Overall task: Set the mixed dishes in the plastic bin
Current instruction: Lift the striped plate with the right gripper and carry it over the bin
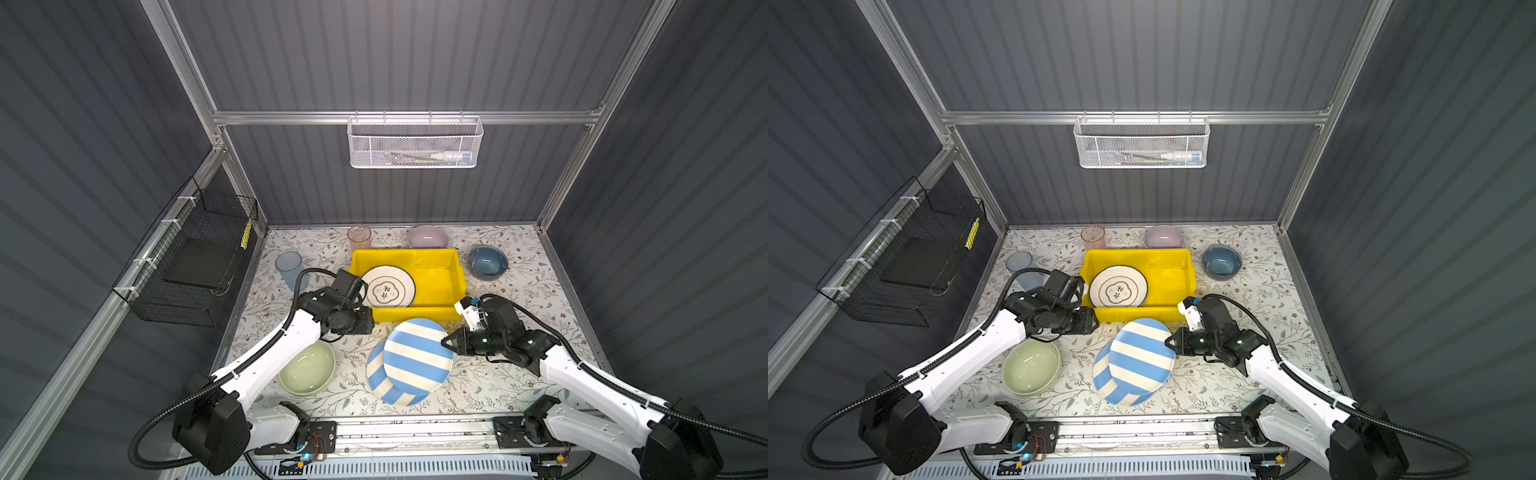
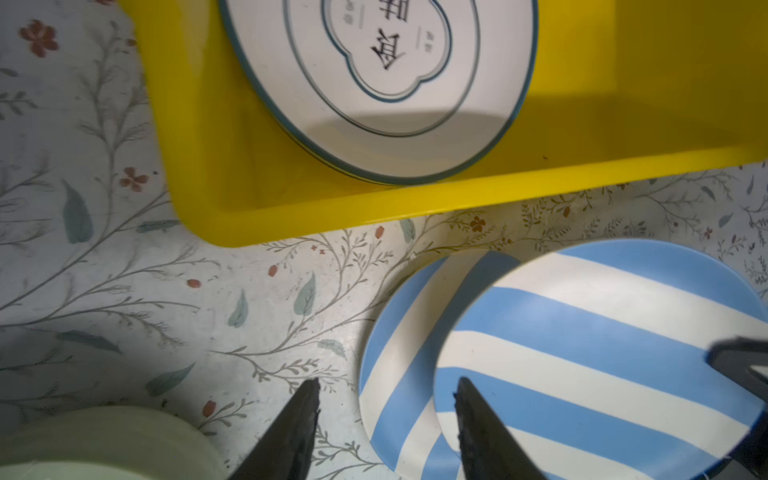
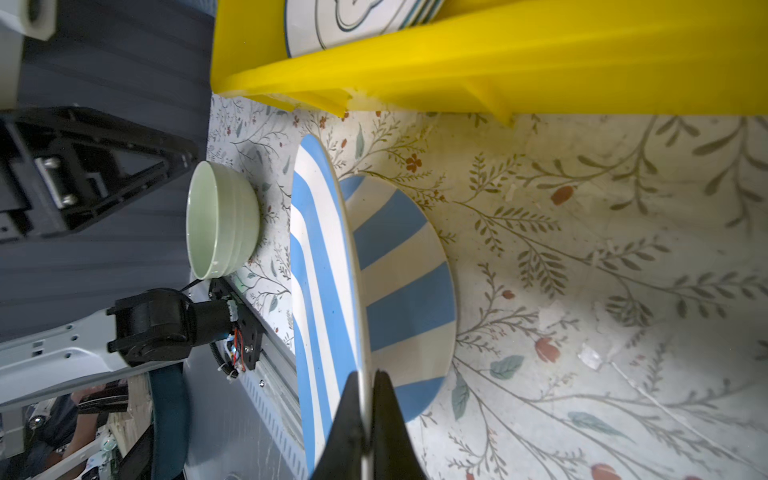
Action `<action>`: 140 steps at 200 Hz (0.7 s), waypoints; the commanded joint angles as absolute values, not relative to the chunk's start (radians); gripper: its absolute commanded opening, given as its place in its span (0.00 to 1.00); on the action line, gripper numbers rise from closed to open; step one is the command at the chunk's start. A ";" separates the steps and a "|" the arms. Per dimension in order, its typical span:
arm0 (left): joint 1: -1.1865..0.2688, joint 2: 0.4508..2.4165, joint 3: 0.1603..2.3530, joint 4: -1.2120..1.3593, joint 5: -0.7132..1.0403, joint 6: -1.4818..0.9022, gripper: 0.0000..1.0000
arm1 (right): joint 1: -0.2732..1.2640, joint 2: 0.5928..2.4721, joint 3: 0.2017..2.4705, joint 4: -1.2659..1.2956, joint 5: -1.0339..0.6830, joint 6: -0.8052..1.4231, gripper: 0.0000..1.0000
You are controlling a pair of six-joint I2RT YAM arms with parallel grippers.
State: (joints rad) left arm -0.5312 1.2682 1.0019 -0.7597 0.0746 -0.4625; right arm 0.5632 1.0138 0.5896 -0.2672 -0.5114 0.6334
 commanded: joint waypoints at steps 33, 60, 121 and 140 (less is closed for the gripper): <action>-0.426 1.316 1.092 -0.817 0.034 -0.394 0.55 | 0.553 1.038 0.836 -0.397 -0.558 0.546 0.00; -0.389 1.354 1.111 -0.789 0.016 -0.384 0.51 | 0.539 1.086 0.953 -0.475 -0.479 0.527 0.00; -0.365 1.455 1.147 -0.739 -0.001 -0.340 0.38 | 0.478 1.232 1.087 -0.397 -0.357 0.560 0.00; -0.364 1.475 1.151 -0.709 0.019 -0.336 0.35 | 0.464 1.281 1.118 -0.325 -0.347 0.566 0.00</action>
State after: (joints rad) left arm -0.3710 1.4521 1.1202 -0.7433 0.0036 -0.3672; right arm 0.4805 1.2442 1.0592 -0.4301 -0.3813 0.5533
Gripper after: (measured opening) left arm 0.364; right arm 0.060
